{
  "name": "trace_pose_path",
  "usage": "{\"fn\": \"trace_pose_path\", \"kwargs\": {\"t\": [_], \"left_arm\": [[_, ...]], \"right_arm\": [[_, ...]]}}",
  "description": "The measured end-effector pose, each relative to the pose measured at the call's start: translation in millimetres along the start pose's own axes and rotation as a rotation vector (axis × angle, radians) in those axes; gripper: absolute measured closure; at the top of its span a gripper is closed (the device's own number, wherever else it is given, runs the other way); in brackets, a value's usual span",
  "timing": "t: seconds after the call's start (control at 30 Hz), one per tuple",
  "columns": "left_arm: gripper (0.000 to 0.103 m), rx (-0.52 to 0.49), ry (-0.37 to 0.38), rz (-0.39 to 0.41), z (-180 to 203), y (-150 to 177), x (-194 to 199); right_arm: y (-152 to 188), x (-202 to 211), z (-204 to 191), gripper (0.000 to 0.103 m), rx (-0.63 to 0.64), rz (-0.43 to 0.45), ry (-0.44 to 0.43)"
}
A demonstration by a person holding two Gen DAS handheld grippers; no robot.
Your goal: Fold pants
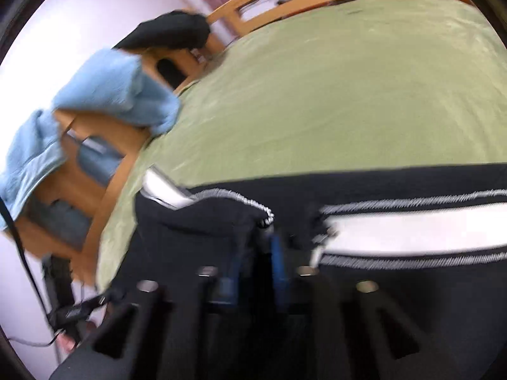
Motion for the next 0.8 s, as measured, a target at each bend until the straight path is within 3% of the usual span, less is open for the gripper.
{"fn": "trace_pose_path", "kwargs": {"t": [0.1,0.17,0.2,0.27,0.33,0.53,0.7,0.8], "left_arm": [[0.028,0.034,0.023,0.016,-1.0,-0.9,-2.7],[0.028,0.034,0.017,0.02,-0.9,-1.9,-4.2],[0.028,0.034,0.013,0.022,0.0,-2.0,-5.0],[0.028,0.026,-0.002,0.029,1.9,-1.4,-6.5],[0.028,0.018,-0.019,0.039,3.4,-1.3,-7.7],[0.028,0.013,-0.054,0.063,6.0,-3.1,-8.5],[0.029,0.013,-0.065,0.068,8.8,-5.5,-9.9],[0.067,0.005,-0.054,0.108,12.6,-8.7,-2.6]], "right_arm": [[8.1,-3.9,13.3,0.09,-0.05,-0.029,0.011],[14.1,-10.2,7.6,0.087,0.0,-0.074,0.032],[15.2,-4.9,4.9,0.083,0.024,-0.079,0.038],[19.8,7.0,3.1,0.064,0.036,-0.106,0.025],[26.1,24.2,6.7,0.057,0.02,-0.103,0.046],[67.9,60.6,-23.9,0.055,0.042,-0.076,-0.054],[115.4,47.1,-25.2,0.054,0.075,-0.149,0.017],[110.2,61.3,-24.8,0.054,0.04,-0.119,0.003]]}}
Point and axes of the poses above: each gripper's, at about its wrist camera, not at the fingertips, and x roughly against the way its jaws point, z to its right, y to its underside, the point moved 9 cm from there along -x, roughly the way its jaws point, and after that the axes turned 10 degrees about x, right-handed, at the moved point
